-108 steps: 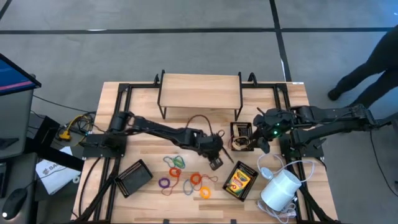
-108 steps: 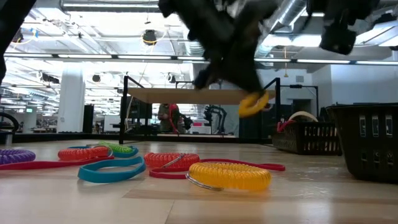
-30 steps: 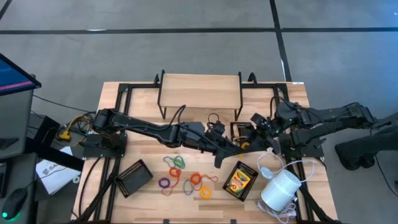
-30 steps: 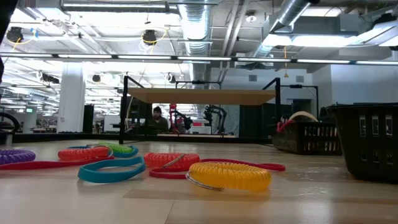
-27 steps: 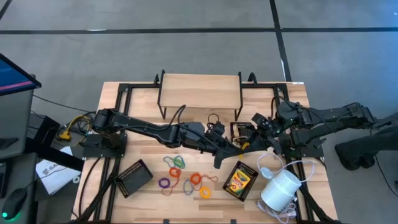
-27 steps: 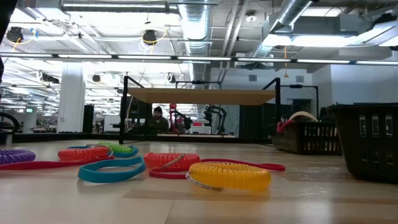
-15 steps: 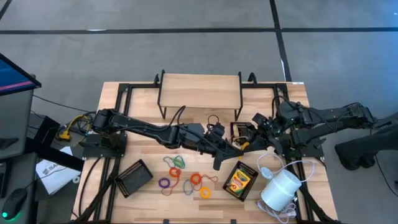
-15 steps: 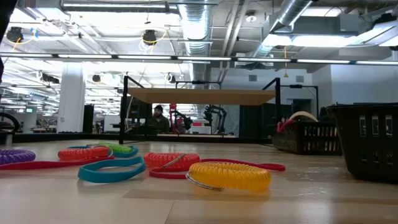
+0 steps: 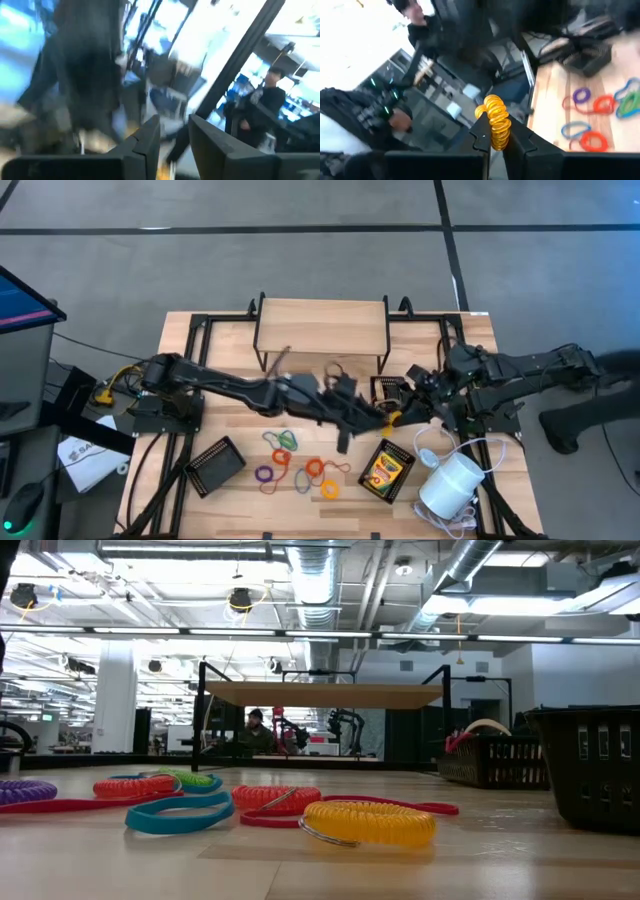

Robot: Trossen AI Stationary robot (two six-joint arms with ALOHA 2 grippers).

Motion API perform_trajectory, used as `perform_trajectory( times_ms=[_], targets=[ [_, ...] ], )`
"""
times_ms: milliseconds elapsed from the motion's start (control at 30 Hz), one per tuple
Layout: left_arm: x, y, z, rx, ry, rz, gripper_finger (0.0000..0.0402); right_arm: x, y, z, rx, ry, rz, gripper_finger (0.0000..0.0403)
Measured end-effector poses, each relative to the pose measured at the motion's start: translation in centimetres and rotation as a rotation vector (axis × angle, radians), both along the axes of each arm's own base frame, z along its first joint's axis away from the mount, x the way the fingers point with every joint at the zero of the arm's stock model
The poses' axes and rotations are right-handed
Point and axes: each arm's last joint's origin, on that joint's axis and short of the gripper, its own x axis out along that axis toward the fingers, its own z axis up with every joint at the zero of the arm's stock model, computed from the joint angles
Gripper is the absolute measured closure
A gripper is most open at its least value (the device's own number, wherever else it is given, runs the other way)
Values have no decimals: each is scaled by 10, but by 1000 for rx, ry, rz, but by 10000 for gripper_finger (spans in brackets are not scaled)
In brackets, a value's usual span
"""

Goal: Pick & Place Office Desk Supplies
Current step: Put the top orange spring keychain into the left black bin

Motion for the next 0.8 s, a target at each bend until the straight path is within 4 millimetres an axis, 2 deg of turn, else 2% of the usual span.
perform_trajectory(
  times_ms=[100,167,400,500,633,800],
  targets=[
    [-21,3,30,59,-68,12,300,3,1,-4,-20,18,4,384],
    [-36,4,40,102,-30,33,301,9,1,-6,-23,27,-1,384],
    [-101,2,74,158,116,197,318,52,8,-29,-54,52,49,384],
    [-123,-8,77,155,184,241,326,79,12,-33,-95,64,105,384],
    [-156,-22,75,77,312,295,340,116,17,-25,-144,14,192,384],
    [-181,-40,45,-52,576,365,358,154,20,-18,-198,-4,275,386]
  ],
)
